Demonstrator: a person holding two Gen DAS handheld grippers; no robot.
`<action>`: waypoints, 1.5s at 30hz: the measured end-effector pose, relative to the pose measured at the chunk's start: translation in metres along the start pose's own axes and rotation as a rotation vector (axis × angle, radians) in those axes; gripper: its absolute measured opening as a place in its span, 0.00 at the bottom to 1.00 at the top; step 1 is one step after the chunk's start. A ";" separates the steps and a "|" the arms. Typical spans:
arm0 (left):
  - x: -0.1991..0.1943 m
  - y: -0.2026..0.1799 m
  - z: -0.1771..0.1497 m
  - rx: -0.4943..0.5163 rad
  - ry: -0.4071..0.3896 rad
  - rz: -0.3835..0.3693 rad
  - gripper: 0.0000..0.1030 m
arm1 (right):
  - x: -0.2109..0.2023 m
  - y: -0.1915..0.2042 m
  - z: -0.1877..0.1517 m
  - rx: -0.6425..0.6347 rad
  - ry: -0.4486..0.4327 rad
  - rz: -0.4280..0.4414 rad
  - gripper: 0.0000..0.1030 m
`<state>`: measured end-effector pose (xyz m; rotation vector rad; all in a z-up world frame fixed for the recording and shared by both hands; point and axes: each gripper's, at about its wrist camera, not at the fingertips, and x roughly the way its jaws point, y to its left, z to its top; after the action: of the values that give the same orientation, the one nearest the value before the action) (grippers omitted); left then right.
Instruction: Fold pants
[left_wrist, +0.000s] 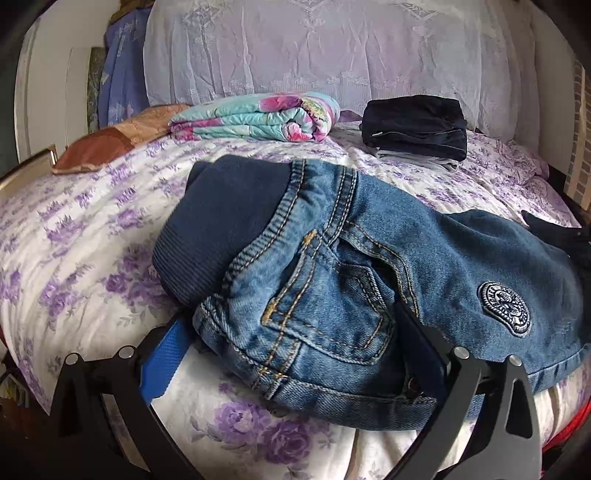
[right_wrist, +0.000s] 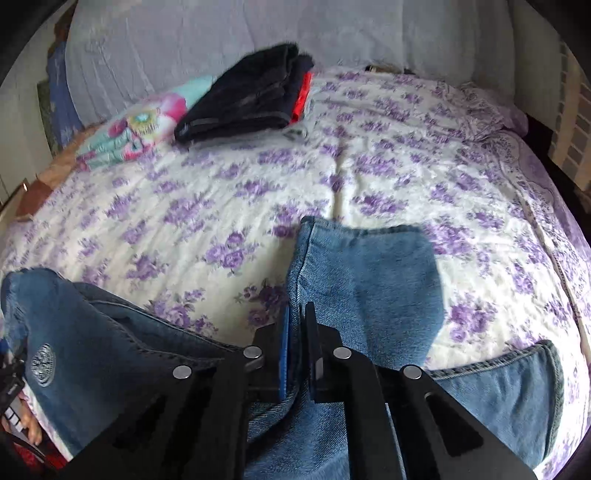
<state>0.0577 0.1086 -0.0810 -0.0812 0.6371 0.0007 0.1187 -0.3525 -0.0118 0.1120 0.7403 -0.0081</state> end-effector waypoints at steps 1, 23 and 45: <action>0.001 0.004 0.001 -0.022 0.012 -0.023 0.96 | -0.021 -0.016 -0.007 0.063 -0.042 0.012 0.07; 0.004 0.003 0.007 -0.059 0.079 -0.012 0.96 | -0.087 -0.149 -0.112 0.530 -0.202 0.050 0.52; -0.043 -0.011 0.025 -0.059 -0.013 -0.056 0.94 | -0.041 0.089 -0.047 -0.319 -0.134 0.329 0.50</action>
<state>0.0380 0.1011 -0.0348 -0.1563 0.6217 -0.0342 0.0605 -0.2601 -0.0098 -0.0723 0.5745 0.4113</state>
